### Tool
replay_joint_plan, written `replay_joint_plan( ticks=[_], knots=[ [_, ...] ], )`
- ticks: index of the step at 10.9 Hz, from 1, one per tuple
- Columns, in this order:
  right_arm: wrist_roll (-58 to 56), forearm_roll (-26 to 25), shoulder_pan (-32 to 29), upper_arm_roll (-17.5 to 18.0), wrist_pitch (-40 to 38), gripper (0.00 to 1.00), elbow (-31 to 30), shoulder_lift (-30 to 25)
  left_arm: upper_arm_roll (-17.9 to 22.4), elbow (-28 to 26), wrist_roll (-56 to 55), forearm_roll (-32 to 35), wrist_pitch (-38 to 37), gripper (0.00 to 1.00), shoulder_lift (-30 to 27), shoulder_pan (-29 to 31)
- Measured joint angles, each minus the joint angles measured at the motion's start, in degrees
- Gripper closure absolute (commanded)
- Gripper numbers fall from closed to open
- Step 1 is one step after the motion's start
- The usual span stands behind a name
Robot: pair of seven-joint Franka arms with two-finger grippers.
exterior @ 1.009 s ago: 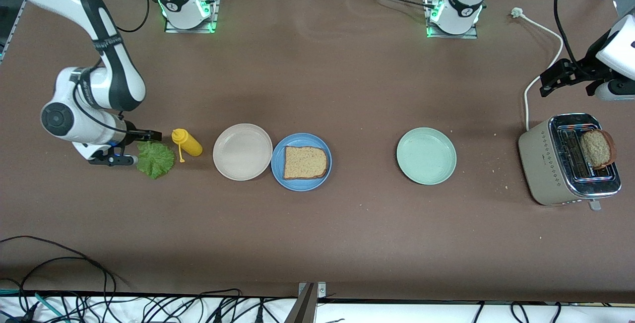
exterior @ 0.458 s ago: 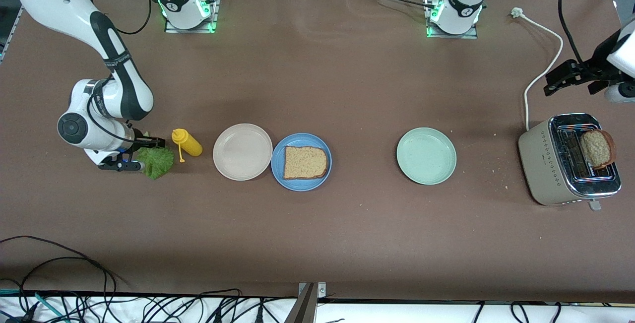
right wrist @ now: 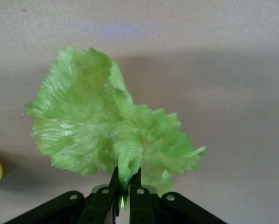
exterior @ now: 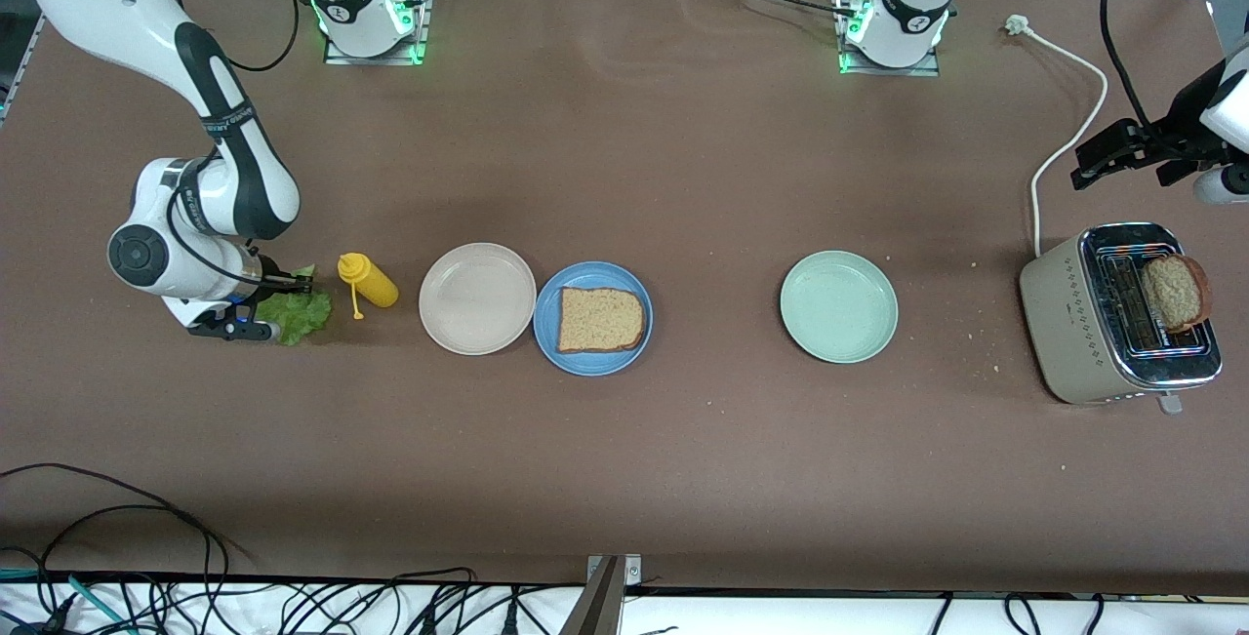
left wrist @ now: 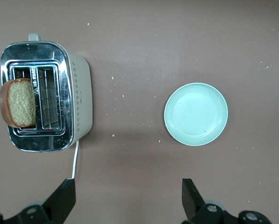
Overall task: Make sandwich in blue plate with both arms
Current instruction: 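Grasp the green lettuce leaf with the right gripper and lift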
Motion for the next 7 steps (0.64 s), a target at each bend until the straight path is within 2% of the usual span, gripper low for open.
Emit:
replay_joint_plan(
  ticks=[2,7],
  knots=[
    [0.1,0.0,0.0,0.2,-11.1,0.9,6.8,-0.3,-0.2,0.0,0.0,0.0,0.0,0.0,0.0,-0.1],
    [1.3,0.9,3.6,1.2,-41.9,0.89,29.3,-1.4,-1.1,0.0,0.0,0.0,0.0,0.0,0.0,-0.2]
  ],
)
